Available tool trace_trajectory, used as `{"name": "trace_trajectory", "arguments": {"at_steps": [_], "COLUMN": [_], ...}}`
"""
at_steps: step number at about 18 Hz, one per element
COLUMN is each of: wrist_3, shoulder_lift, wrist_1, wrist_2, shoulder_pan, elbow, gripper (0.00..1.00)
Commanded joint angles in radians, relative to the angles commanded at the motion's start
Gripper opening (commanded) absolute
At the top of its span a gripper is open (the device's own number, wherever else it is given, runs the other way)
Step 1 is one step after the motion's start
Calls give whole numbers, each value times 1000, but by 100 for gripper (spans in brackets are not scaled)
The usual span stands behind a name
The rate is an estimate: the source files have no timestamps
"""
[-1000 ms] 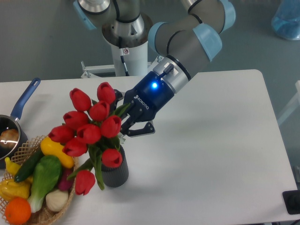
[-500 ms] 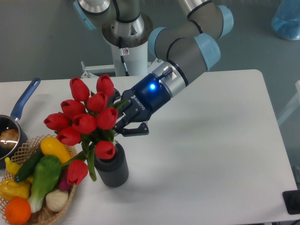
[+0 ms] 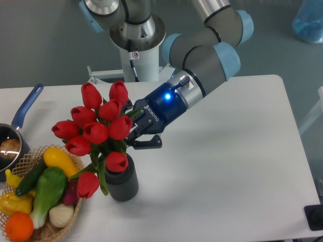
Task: Insert the flowers into the vase
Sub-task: 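Lower the tulip stems into the vase opening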
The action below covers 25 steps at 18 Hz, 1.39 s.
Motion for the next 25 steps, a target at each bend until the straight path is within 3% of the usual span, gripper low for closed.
{"name": "trace_trajectory", "arguments": {"at_steps": [25], "wrist_3": [3], "shoulder_lift": [-48], "wrist_1": [0], "wrist_2": [-9], "shoulder_pan": [-21], "elbow": [-17], "gripper": [15]}}
